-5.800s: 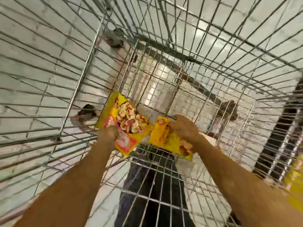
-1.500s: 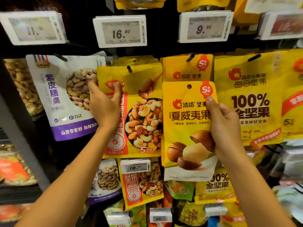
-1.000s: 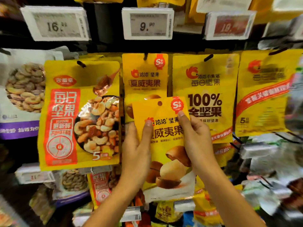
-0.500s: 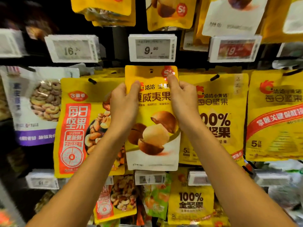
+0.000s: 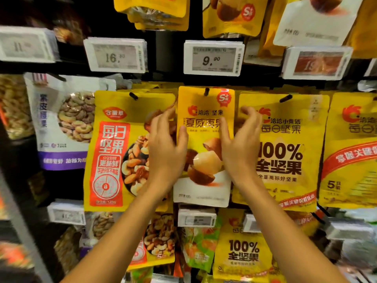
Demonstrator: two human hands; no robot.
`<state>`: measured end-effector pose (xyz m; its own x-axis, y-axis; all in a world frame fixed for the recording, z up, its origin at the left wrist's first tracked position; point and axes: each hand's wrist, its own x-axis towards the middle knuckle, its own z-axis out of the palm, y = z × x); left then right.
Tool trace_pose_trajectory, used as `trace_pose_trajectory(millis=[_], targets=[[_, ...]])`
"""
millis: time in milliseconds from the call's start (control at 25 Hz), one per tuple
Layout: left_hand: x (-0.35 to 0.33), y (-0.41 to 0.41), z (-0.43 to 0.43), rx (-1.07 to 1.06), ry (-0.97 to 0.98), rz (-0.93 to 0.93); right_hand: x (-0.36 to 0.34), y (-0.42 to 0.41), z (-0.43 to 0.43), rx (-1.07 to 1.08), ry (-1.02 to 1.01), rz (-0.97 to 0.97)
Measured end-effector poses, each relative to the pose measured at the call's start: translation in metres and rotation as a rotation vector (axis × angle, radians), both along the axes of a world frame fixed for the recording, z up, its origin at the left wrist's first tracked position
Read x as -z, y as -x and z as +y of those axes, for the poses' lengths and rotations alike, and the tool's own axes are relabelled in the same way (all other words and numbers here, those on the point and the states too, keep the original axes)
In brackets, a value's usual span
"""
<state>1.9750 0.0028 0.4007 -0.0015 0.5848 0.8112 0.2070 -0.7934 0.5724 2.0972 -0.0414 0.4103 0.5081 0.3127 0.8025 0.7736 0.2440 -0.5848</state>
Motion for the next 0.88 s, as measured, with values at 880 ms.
trace_pose_trajectory(millis=[880], targets=[[0.07,0.157,0.051,-0.13,0.002,0.058,0.044,0.171,0.047,-0.214,0.037,-0.541]])
